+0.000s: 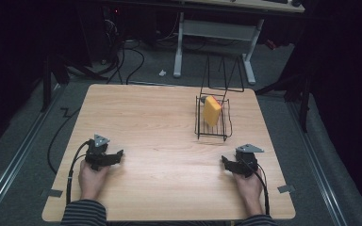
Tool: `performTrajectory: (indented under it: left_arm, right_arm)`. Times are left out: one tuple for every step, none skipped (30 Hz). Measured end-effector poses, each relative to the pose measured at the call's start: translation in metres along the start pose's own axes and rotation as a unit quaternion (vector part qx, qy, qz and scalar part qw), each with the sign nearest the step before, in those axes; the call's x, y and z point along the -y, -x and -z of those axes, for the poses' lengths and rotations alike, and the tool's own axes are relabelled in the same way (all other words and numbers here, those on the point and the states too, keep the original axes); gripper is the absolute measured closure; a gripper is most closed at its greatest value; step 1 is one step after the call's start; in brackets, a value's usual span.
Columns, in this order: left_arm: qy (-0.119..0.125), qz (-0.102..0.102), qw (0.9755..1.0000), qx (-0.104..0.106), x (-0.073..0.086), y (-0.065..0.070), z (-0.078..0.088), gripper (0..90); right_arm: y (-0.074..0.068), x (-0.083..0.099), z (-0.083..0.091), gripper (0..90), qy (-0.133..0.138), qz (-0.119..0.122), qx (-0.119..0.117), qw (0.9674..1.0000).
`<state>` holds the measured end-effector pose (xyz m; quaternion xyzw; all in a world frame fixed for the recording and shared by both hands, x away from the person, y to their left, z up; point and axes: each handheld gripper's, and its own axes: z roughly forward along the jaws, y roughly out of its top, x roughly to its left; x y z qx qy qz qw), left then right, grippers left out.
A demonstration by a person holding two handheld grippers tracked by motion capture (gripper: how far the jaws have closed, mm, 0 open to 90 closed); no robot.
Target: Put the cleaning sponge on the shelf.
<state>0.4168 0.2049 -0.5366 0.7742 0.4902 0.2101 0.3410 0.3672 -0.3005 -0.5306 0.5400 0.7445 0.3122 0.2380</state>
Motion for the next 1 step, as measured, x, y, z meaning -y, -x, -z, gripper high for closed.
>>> performTrajectory:
  left_arm:
    - [0.0,0.0,1.0,0.0,0.0,0.0,0.0,23.1]
  right_arm:
    - [0.0001,0.0,0.0,31.5,0.0,0.0,-0.001,1.0]
